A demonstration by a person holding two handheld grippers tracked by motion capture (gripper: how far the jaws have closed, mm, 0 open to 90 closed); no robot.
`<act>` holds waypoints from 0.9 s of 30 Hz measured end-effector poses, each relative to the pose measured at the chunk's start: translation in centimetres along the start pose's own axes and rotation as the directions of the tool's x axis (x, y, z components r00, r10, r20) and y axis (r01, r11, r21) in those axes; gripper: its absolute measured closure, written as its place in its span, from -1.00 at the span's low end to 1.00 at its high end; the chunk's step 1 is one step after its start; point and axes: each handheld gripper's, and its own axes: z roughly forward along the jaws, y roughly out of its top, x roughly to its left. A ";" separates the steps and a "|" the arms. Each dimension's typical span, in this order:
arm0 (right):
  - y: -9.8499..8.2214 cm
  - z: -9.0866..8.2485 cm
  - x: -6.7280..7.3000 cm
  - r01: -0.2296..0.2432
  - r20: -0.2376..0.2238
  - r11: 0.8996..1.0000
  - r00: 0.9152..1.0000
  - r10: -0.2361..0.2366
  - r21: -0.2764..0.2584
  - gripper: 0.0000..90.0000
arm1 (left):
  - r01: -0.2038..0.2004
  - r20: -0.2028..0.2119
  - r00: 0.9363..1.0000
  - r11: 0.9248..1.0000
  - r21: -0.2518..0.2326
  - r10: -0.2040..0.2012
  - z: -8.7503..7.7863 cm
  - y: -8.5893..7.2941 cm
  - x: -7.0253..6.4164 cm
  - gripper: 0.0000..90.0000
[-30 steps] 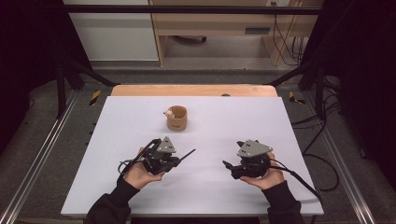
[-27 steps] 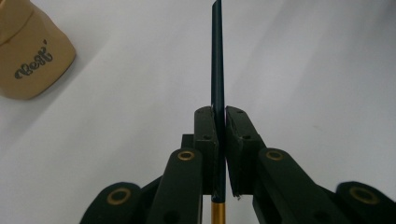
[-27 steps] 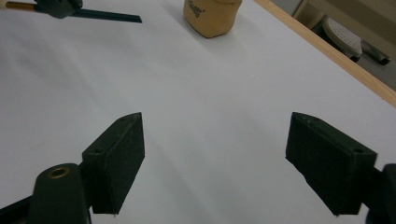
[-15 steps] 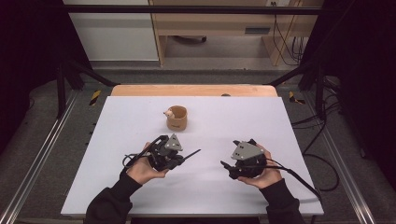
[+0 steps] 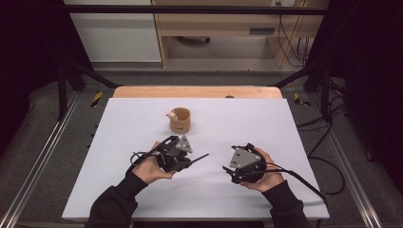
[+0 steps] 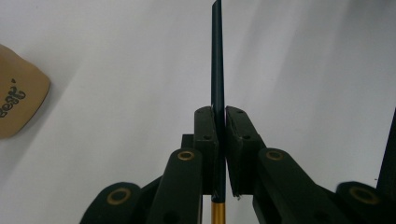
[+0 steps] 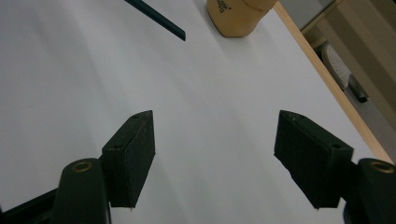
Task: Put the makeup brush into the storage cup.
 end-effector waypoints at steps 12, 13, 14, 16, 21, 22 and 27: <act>0.3 0.4 0.4 0.138 -0.008 0.990 0.990 -0.138 0.005 -0.22 | -0.032 0.045 0.999 0.999 0.039 0.030 0.5 1.3 -0.1 0.85; 0.3 0.4 0.5 0.142 -0.011 0.990 0.990 -0.142 0.001 -0.19 | -0.041 0.054 0.998 0.998 0.047 0.038 0.6 1.5 -0.2 0.85; 0.2 0.5 0.5 0.160 -0.016 0.987 0.987 -0.160 0.000 -0.18 | -0.046 0.061 0.997 0.998 0.050 0.042 0.6 1.7 -0.2 0.85; 0.2 0.5 0.6 0.183 -0.027 0.983 0.983 -0.183 -0.003 -0.15 | -0.050 0.070 0.996 0.997 0.059 0.045 0.7 1.9 -0.3 0.85; 0.3 0.5 0.9 0.225 -0.039 0.974 0.973 -0.226 -0.026 -0.07 | -0.057 0.090 0.995 0.996 0.071 0.050 1.0 2.5 -0.4 0.85; 0.3 0.5 0.9 0.238 -0.041 0.971 0.970 -0.239 -0.026 -0.05 | -0.053 0.093 0.995 0.996 0.071 0.046 1.1 2.6 -0.4 0.85; 0.4 0.5 1.0 0.271 -0.050 0.962 0.961 -0.273 -0.035 -0.04 | -0.046 0.107 0.994 0.996 0.075 0.038 1.3 3.1 -0.6 0.85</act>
